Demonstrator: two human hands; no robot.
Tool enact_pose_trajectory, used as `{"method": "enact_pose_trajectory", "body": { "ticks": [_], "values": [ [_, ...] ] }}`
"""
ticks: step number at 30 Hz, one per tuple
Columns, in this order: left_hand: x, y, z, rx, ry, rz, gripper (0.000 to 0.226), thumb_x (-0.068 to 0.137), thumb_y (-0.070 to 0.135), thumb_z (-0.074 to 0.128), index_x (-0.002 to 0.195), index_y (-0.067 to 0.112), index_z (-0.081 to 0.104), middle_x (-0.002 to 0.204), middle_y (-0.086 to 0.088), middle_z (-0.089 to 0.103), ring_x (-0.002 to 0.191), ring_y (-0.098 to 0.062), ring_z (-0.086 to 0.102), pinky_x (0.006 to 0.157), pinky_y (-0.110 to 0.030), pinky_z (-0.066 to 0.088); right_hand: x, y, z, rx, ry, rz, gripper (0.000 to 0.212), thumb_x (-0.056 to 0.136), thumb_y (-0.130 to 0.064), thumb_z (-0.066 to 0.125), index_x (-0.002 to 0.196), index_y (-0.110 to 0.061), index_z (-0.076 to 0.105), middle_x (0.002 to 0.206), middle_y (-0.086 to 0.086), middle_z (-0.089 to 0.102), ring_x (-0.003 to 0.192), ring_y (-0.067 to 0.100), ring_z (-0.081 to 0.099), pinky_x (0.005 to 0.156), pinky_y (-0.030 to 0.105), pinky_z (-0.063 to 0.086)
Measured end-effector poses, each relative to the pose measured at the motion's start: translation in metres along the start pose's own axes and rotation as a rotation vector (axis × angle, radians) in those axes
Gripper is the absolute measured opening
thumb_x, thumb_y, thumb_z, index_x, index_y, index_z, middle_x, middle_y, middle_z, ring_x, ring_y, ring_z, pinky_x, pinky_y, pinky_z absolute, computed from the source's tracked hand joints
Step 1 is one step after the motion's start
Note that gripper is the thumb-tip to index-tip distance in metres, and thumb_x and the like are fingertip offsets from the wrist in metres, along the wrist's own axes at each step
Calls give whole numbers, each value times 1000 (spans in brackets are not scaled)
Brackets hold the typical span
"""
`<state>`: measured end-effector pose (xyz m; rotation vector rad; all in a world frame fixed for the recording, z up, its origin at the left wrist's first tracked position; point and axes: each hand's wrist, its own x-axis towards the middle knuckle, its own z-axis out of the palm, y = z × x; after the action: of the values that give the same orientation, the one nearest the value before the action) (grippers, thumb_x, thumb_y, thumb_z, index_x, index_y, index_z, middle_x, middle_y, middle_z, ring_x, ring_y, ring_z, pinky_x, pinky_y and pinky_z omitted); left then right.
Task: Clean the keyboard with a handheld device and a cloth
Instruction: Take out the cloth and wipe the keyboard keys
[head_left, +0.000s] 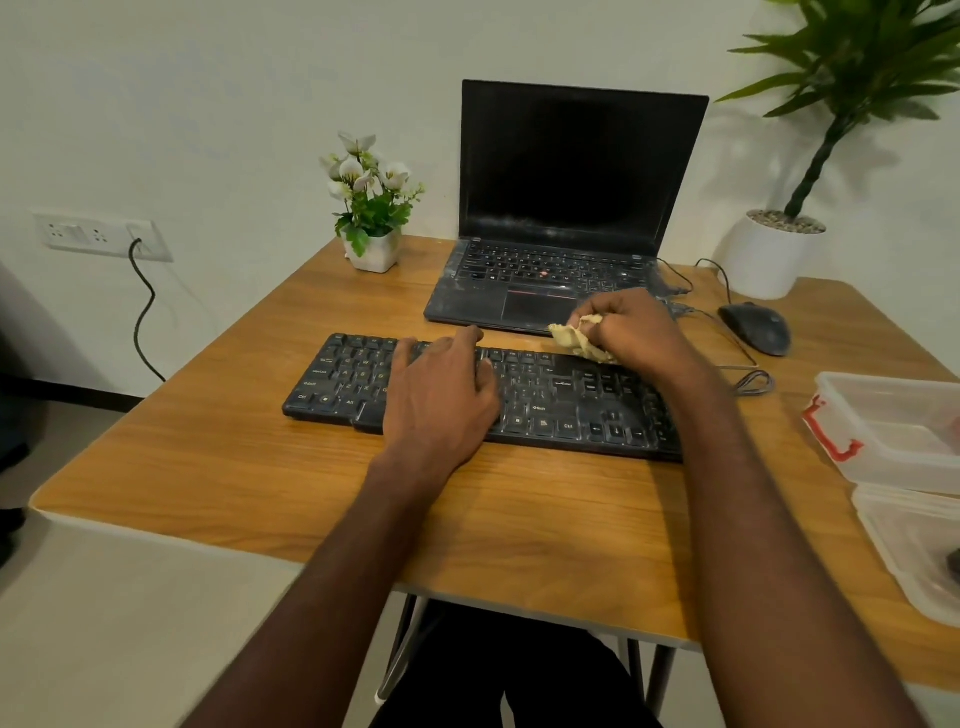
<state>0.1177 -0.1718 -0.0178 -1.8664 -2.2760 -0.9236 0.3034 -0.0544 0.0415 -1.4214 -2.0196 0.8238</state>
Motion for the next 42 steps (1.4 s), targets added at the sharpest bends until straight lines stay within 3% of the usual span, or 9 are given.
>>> {"method": "enact_pose_trajectory", "body": {
  "ticks": [7,11,15,21,24,28,34,39,42],
  "values": [
    [1,43,10,-30,9,47,42,110,40,46,147,20,50,142,3,63,134,-13,57,127,-51,30,10,2,4,219,241,49,26,95,-17,55,83,-30,75,96,-5,73,100,18,65,93,47,52],
    [-6,51,25,4,-52,92,38,112,40,39,142,21,52,136,2,66,133,-13,57,128,-52,26,2,4,1,343,253,38,32,90,-56,68,91,-24,73,95,-1,73,90,16,68,74,35,54],
    [-7,50,24,50,-36,88,36,111,40,36,133,21,56,125,2,69,124,-15,61,126,-52,28,2,6,8,128,214,-68,29,86,-25,81,110,-26,66,112,-8,66,100,11,64,80,31,54],
    [-7,50,26,25,-42,64,33,110,39,38,133,23,55,125,3,69,124,-14,62,126,-54,28,-24,24,-3,-58,133,-229,24,91,-14,74,107,-31,73,115,-8,70,102,10,63,77,26,49],
    [-7,51,24,29,-50,59,33,110,38,37,134,22,55,125,3,70,124,-14,62,127,-55,26,-34,38,-6,-187,48,-311,24,94,-9,69,108,-29,76,109,-9,69,103,13,61,88,42,52],
    [-9,51,23,41,-38,57,31,110,36,38,131,23,56,121,4,70,121,-15,63,127,-55,24,-31,40,-14,-411,185,-221,33,94,-6,63,105,-34,75,100,-6,58,105,21,51,88,49,47],
    [-9,52,22,42,-18,49,33,110,36,40,136,22,55,123,3,71,121,-15,64,130,-54,20,-40,44,-9,-279,117,-377,36,94,-1,63,102,-33,76,98,-12,56,99,11,48,77,32,42],
    [-9,52,22,39,-1,41,32,110,34,41,134,22,57,118,3,72,117,-15,66,129,-54,20,-37,42,-12,-427,290,-212,30,88,-9,70,95,-37,75,97,-11,56,100,16,47,84,42,45],
    [-9,52,22,40,-6,43,31,110,35,41,134,22,56,119,3,72,119,-15,65,130,-54,20,-40,36,-3,-303,236,-364,31,91,-4,65,100,-31,76,101,-12,57,102,15,47,83,35,41]
  ]
}}
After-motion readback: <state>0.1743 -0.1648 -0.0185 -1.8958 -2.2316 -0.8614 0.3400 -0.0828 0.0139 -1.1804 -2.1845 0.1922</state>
